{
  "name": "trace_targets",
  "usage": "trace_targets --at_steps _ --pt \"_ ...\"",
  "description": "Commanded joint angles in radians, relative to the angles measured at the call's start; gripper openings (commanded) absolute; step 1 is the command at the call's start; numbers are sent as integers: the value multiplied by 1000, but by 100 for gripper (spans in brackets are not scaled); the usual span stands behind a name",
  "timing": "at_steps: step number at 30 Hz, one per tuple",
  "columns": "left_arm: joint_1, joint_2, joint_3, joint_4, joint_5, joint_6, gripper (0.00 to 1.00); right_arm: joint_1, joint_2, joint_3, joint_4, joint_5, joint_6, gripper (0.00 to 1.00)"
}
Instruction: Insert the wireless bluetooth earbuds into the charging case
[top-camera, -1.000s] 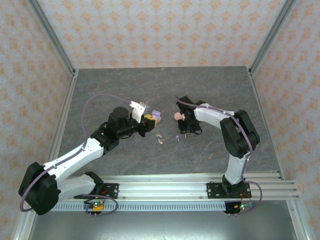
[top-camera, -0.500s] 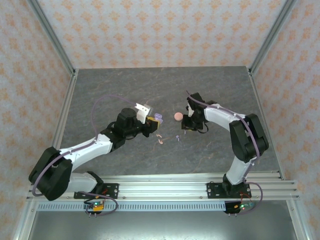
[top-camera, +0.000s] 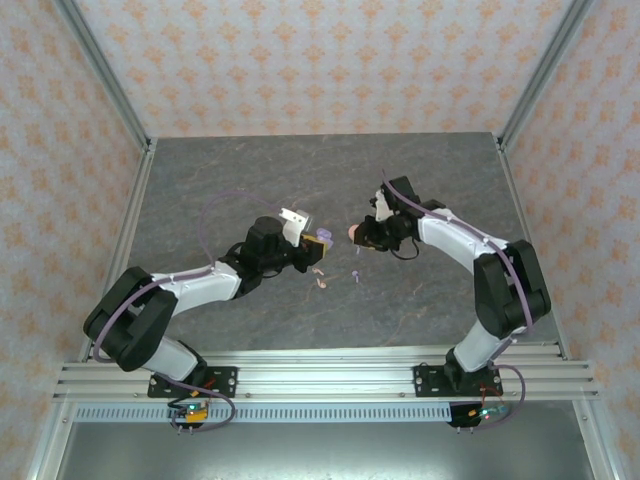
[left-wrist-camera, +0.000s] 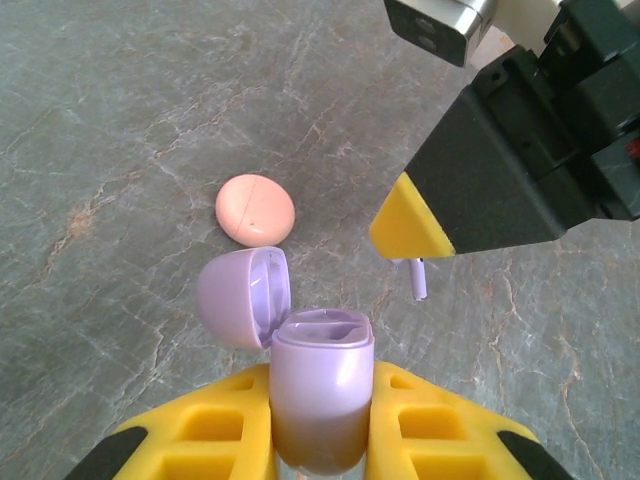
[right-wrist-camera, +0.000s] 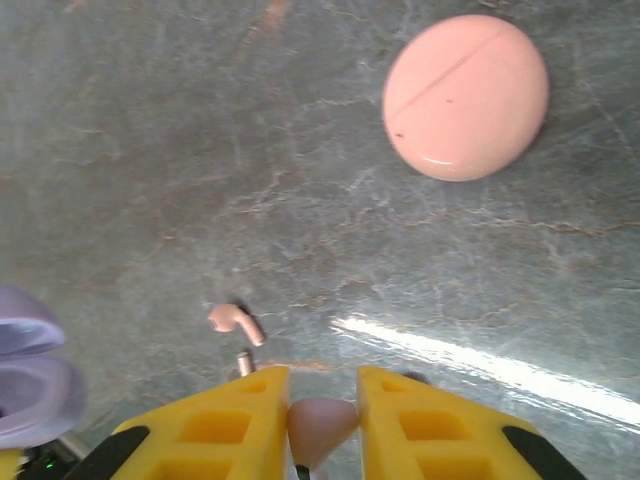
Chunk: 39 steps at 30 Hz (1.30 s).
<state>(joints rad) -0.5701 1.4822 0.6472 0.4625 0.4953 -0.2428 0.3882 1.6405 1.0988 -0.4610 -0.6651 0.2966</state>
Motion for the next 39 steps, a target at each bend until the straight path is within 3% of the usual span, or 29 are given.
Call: trace_targets --at_steps 1,15,26,39 --pt "-7 6 25 95 25 -9 20 -11 -50 23 46 -69 33 24" --pt "-7 15 -11 234 55 -29 20 -14 -146 57 148 -183 131 24" --pt "-7 11 -20 299 64 -55 20 -12 -176 87 156 -175 166 24" --pt "-16 1 23 251 68 -49 20 -12 -167 99 171 -183 179 25"
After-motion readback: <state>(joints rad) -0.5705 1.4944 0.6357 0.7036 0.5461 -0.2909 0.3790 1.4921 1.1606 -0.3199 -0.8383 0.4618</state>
